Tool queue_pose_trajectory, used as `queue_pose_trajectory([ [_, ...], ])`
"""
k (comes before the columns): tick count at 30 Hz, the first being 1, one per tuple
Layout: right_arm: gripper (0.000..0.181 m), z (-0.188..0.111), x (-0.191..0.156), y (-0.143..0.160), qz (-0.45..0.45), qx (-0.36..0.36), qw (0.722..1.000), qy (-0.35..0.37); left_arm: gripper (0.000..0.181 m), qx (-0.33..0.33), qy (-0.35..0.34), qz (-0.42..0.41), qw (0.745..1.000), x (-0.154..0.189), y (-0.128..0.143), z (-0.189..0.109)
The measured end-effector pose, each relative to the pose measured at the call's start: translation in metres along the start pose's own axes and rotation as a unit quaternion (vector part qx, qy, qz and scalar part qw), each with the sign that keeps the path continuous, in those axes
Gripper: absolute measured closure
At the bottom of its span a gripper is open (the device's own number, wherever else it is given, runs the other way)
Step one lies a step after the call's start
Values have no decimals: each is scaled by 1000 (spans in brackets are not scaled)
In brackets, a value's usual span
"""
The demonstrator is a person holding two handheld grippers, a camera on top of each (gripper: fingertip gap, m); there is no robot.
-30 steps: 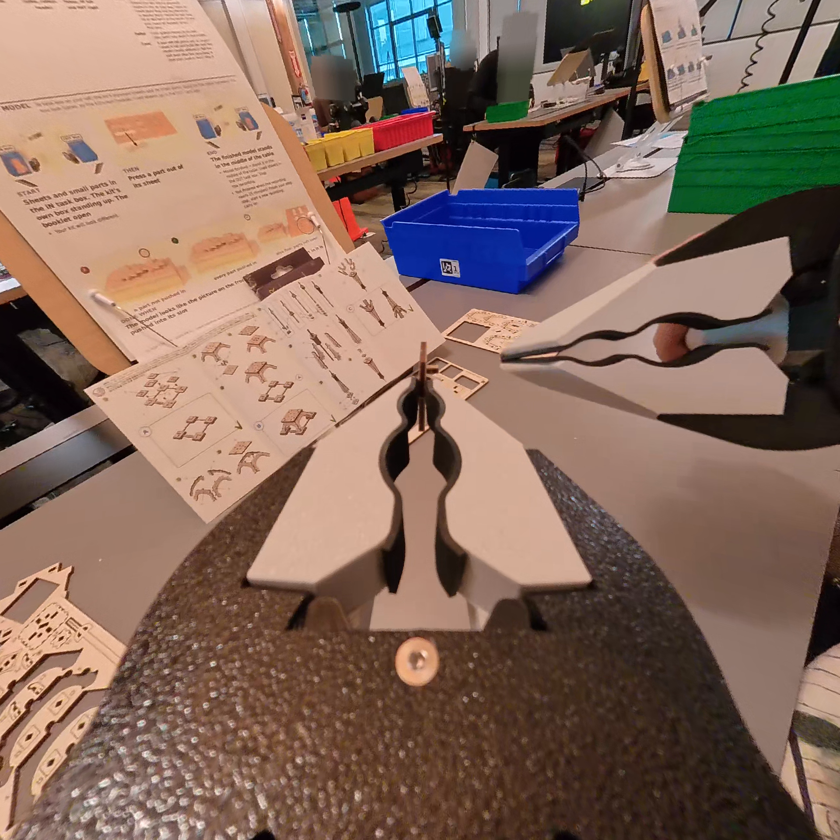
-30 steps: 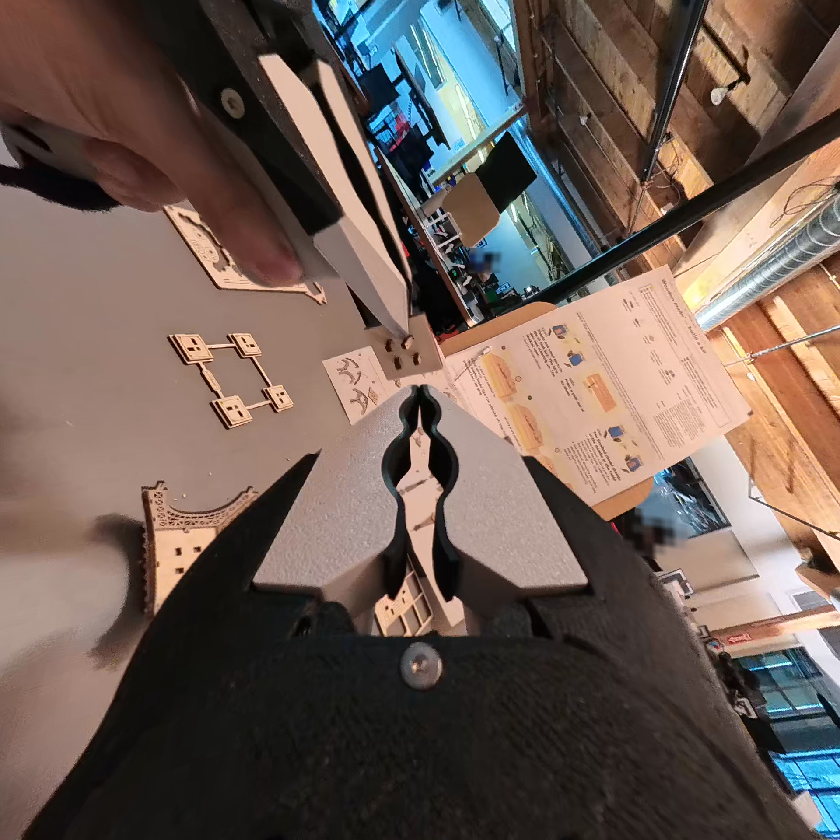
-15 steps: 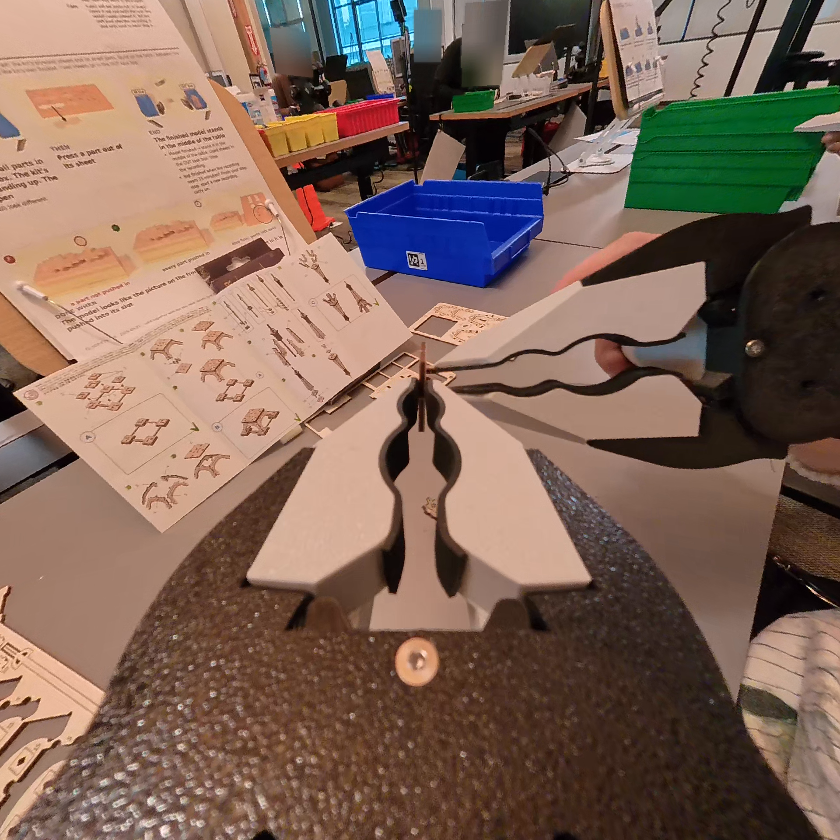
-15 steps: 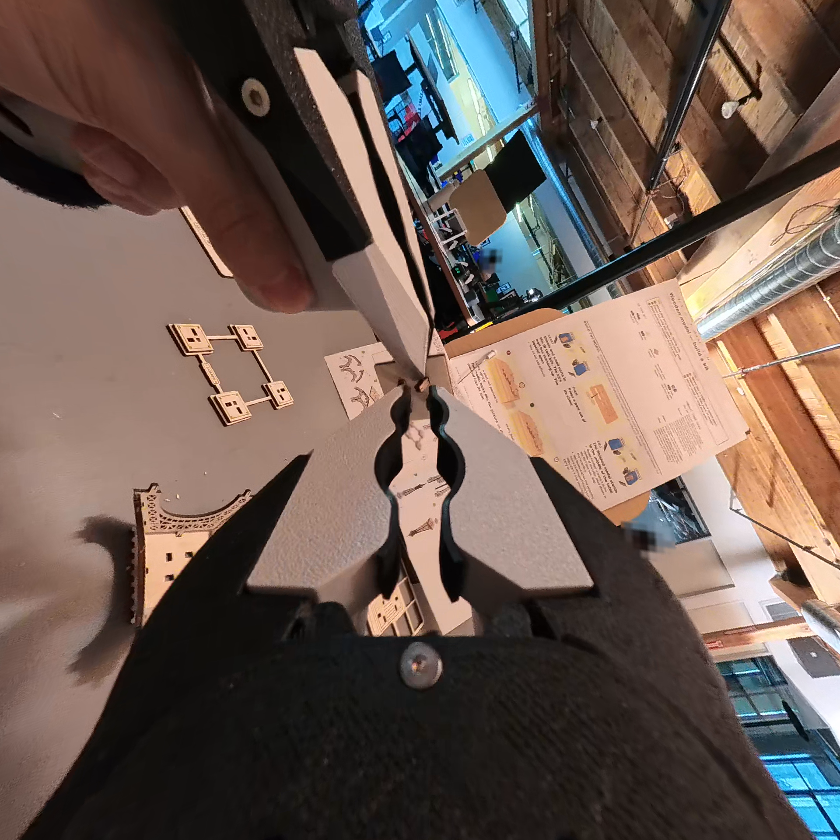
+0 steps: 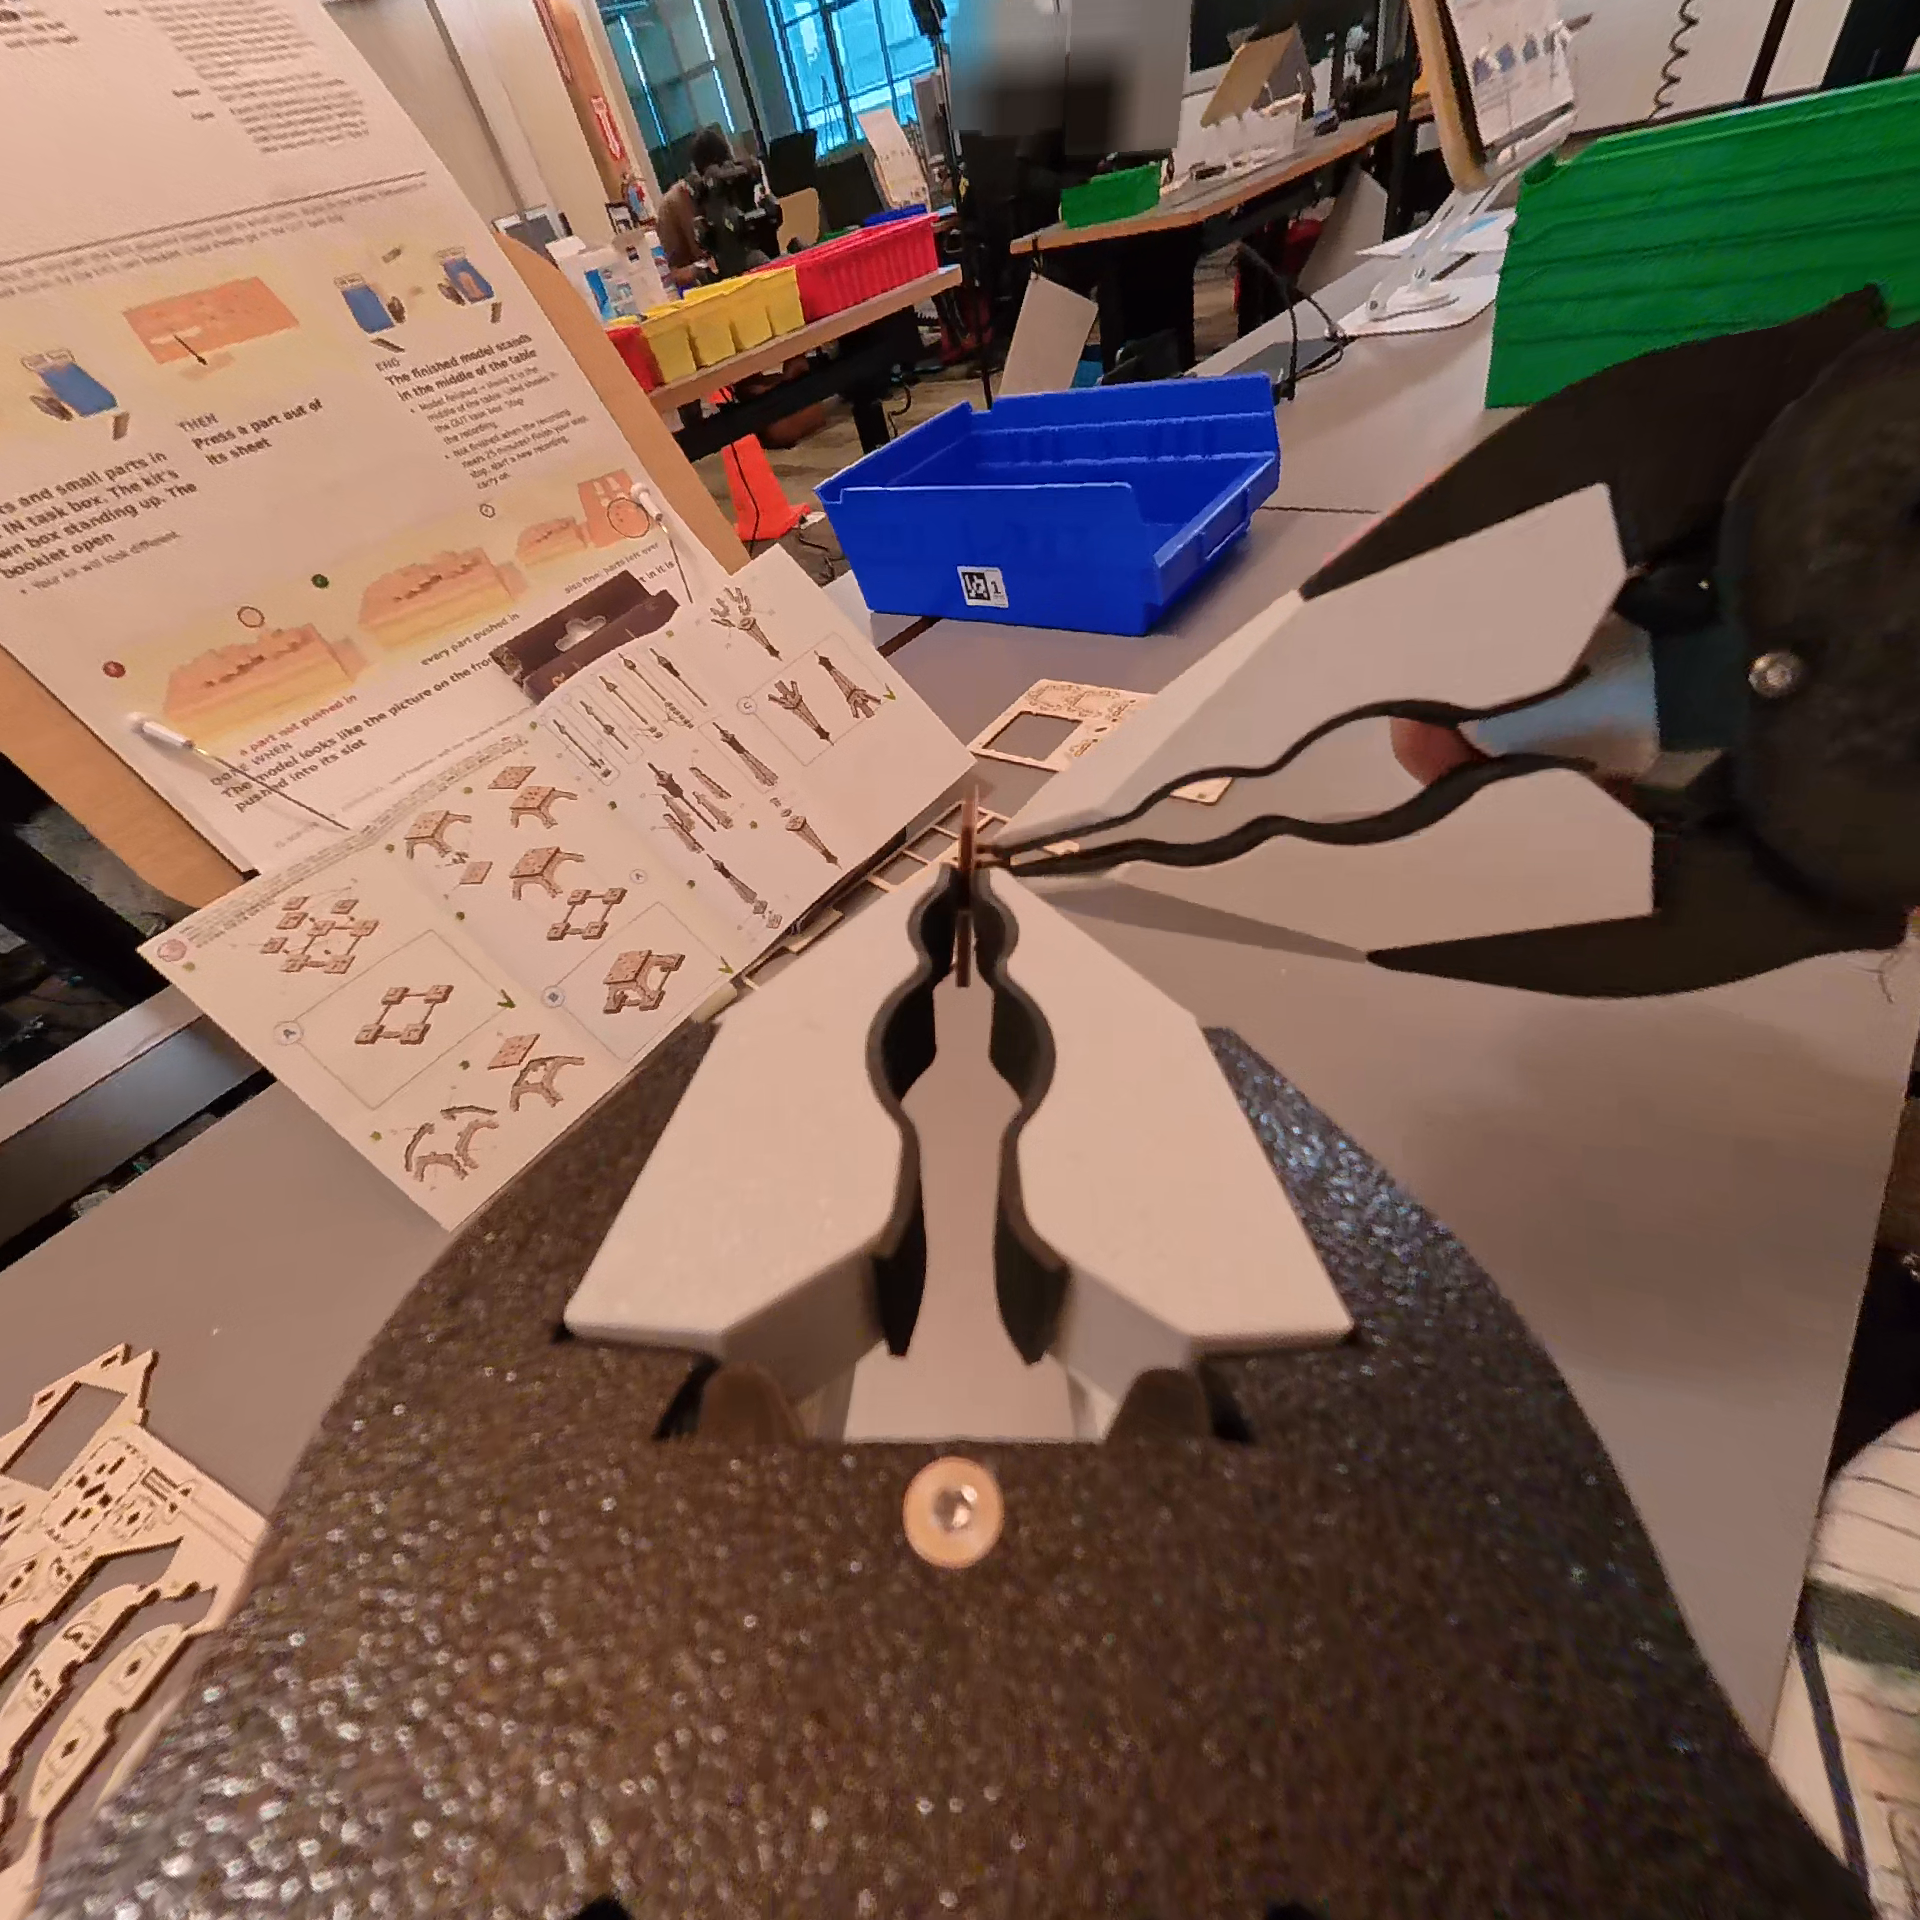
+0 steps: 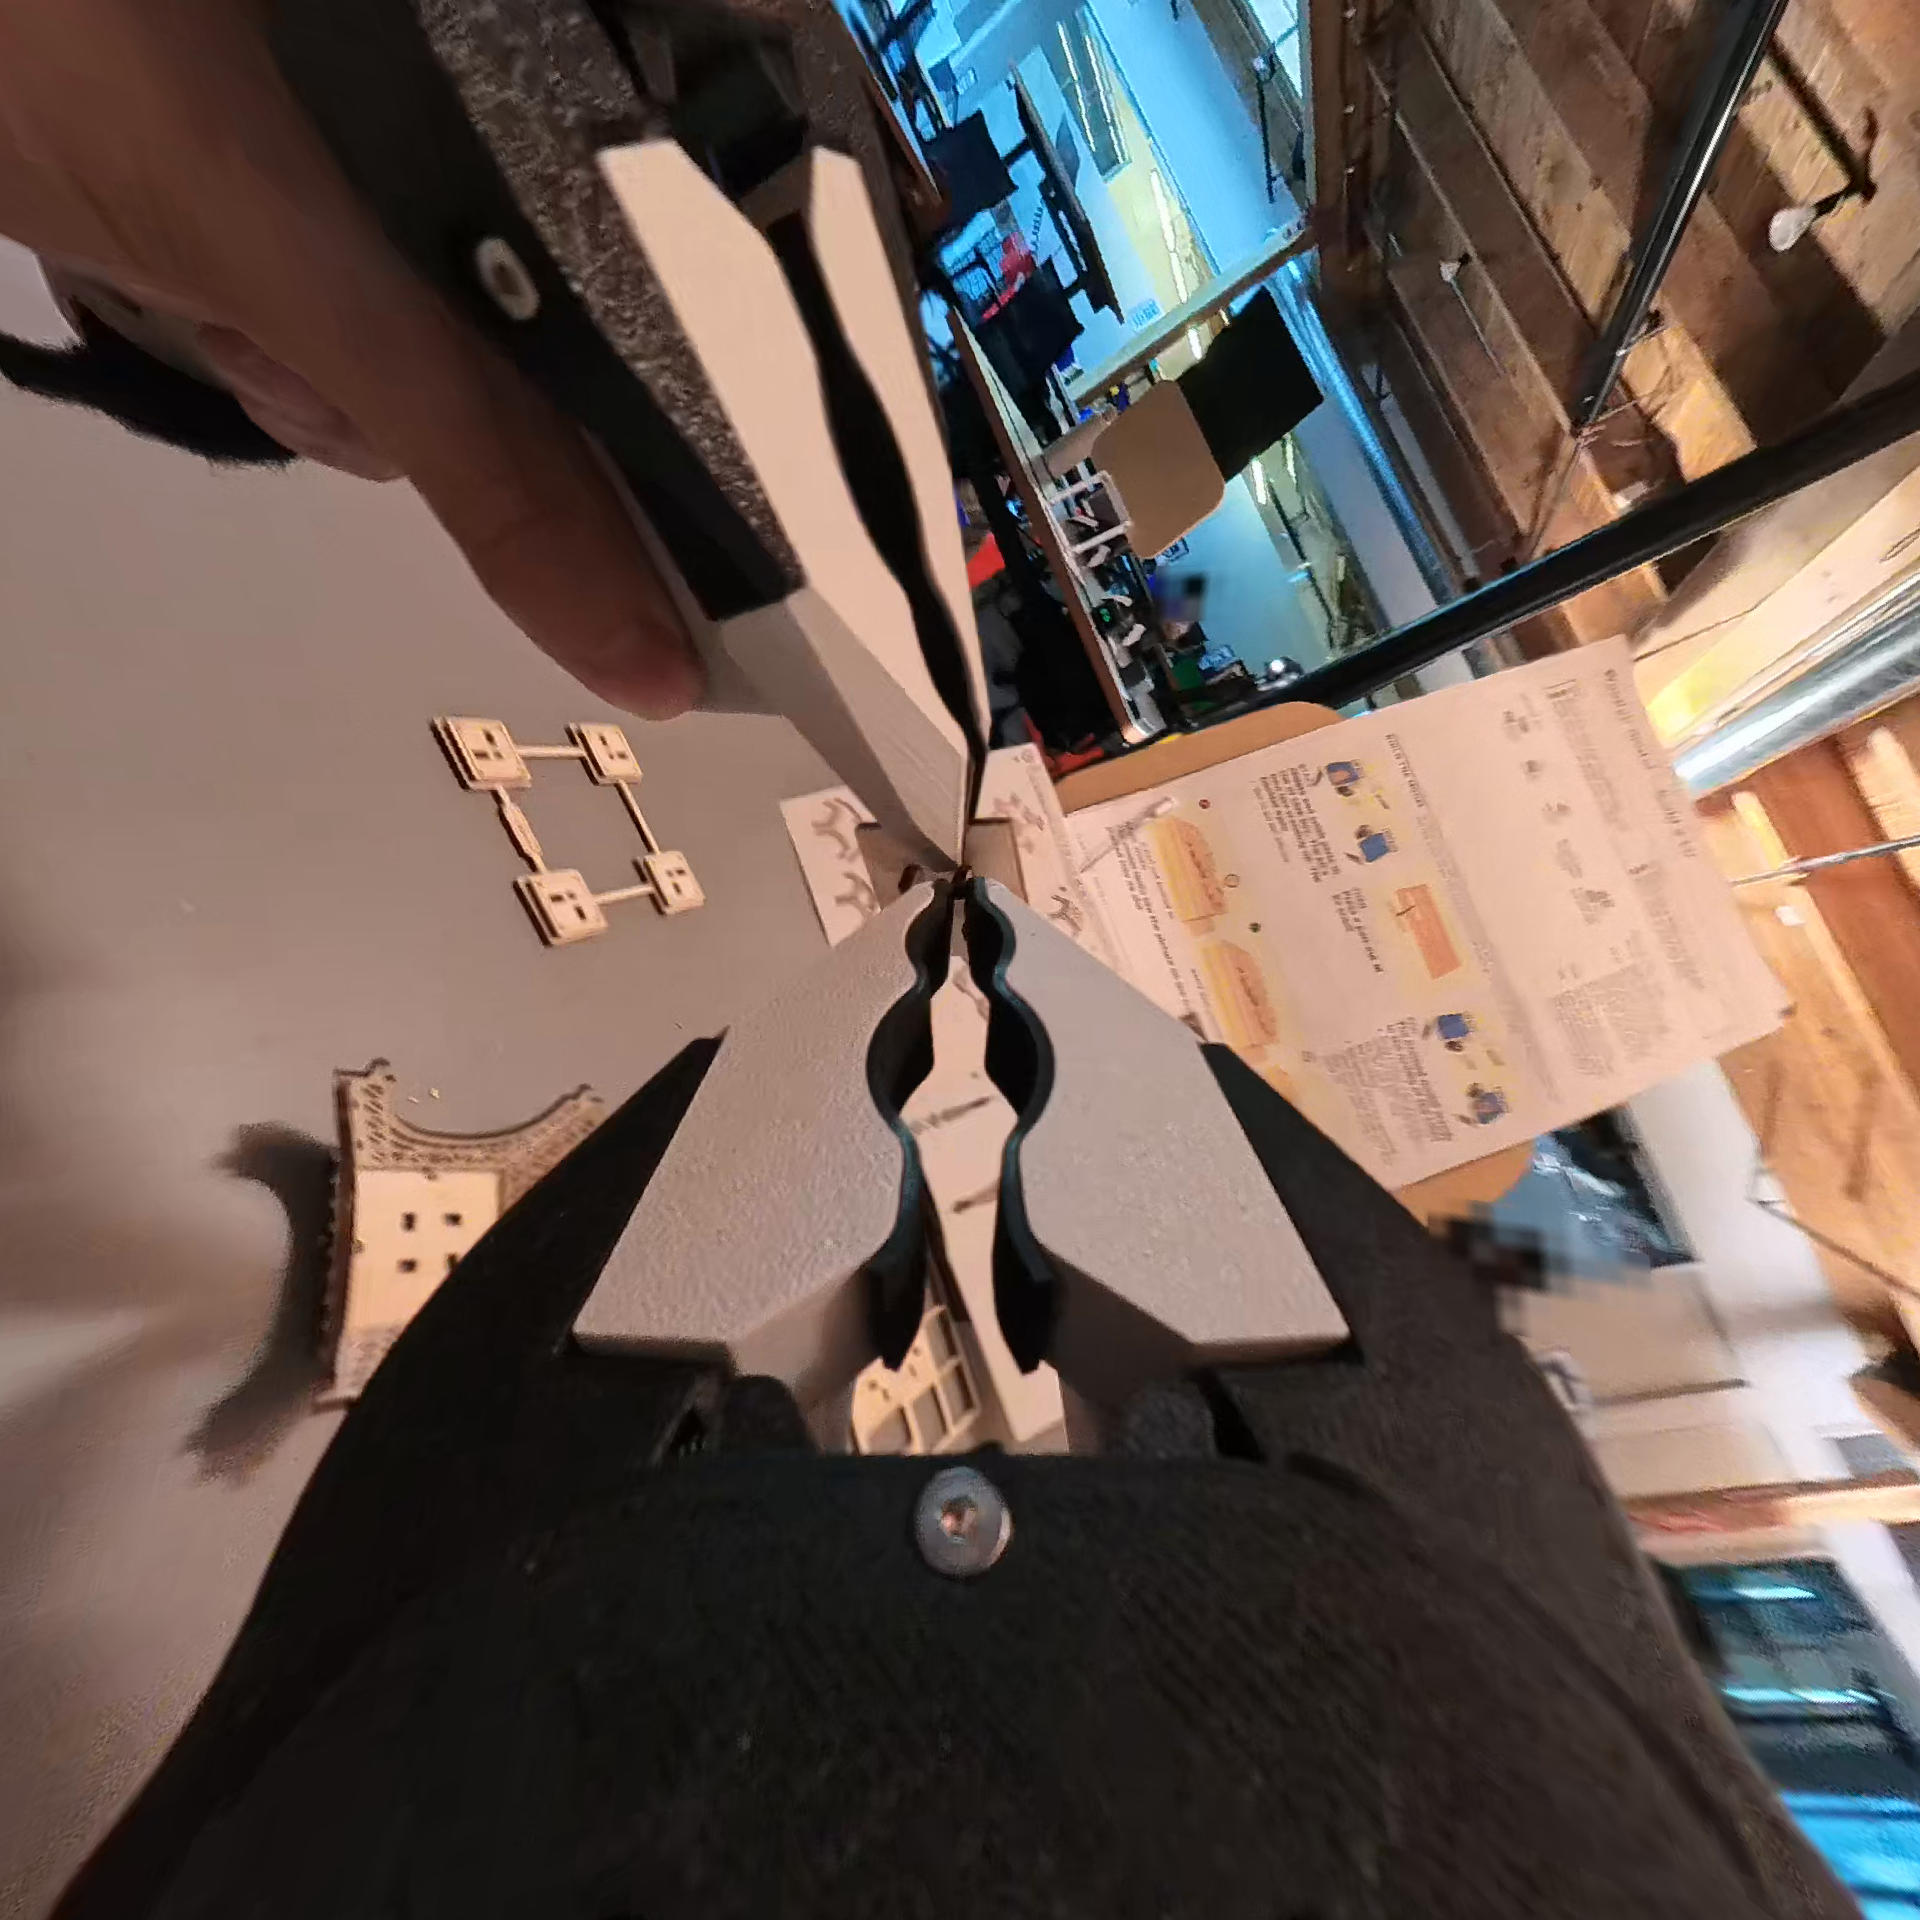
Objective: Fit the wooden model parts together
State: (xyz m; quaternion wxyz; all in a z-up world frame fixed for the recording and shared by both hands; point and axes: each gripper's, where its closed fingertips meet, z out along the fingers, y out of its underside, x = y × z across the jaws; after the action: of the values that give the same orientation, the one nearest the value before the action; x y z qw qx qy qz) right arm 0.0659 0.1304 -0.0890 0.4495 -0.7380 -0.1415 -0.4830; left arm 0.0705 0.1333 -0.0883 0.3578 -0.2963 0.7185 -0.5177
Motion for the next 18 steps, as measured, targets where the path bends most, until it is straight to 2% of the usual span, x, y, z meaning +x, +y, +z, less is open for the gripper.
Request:
queue_pose_trajectory([
  [9,181,-5,2,1,-36,10,999,37,181,27,36,-63,997,5,-4,2],
  [14,181,-4,2,7,-63,4,997,33,181,13,19,-32,999,5,-1,6],
  [16,181,-3,4,5,-31,16,999,18,181,17,17,-32,999,4,-3,5],
  [18,181,-2,2,4,-48,11,999,16,181,10,17,-26,999,3,-1,4],
])
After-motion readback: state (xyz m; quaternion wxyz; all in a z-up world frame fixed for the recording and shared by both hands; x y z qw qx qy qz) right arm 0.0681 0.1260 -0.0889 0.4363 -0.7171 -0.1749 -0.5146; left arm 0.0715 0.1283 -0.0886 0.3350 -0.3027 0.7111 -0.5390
